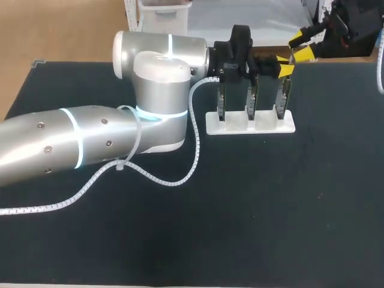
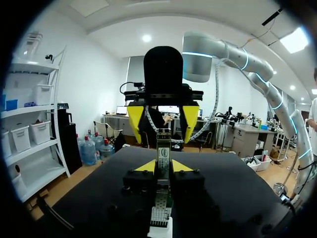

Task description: Pick up the optical module with the left hand, and insert it into the network port with the right hand.

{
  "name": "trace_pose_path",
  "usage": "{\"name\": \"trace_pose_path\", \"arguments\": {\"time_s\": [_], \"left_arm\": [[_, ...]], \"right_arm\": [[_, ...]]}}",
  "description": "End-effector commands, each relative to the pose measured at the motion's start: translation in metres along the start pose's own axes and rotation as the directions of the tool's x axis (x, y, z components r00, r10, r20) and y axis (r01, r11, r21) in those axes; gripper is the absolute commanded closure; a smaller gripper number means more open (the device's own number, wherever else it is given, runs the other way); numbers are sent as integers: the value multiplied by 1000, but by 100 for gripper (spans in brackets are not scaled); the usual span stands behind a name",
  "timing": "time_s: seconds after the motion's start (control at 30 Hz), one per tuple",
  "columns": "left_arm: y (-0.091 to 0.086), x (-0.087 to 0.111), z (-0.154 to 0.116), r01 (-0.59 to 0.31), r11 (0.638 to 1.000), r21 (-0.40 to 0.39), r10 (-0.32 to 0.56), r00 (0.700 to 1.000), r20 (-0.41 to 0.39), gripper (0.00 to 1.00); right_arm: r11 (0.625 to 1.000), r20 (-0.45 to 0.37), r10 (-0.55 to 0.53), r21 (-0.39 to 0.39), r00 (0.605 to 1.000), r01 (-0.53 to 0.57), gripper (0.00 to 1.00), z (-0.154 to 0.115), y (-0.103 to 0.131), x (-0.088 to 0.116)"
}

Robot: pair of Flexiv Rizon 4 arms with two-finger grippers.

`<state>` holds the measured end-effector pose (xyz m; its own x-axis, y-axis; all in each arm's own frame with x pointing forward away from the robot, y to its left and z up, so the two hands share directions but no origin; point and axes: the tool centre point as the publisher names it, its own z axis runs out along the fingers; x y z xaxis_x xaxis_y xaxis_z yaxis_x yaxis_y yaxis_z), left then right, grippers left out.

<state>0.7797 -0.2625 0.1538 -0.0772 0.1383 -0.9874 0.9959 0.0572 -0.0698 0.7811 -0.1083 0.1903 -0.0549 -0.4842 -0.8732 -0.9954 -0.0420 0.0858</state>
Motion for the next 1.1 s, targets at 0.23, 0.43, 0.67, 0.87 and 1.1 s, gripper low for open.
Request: {"name": "trace_pose_path", "arguments": {"time_s": [0.23, 0.43, 0.67, 0.87, 1.1], "left_arm": [[0, 0, 0, -1, 1000, -2, 1, 1000, 1, 100], [0, 0, 0, -1, 1000, -2, 1, 1000, 1, 100], [0, 0, 0, -1, 1000, -2, 1, 1000, 1, 0], [0, 1, -1, 2, 1000, -6, -2, 1000, 0, 0], [3, -3, -11, -6, 1000, -27, 5, 999, -35, 0]], "right_arm": [[1000, -6, 3, 1, 1000, -3, 100, 3, 3, 0], [1000, -3, 2, -3, 1000, -2, 100, 4, 4, 1], [1000, -1, 1, -2, 1000, -1, 100, 4, 5, 1], [1000, -2, 2, -2, 1000, -2, 100, 4, 6, 2], [1000, 1, -1, -4, 1000, 1, 100, 4, 5, 3]]}}
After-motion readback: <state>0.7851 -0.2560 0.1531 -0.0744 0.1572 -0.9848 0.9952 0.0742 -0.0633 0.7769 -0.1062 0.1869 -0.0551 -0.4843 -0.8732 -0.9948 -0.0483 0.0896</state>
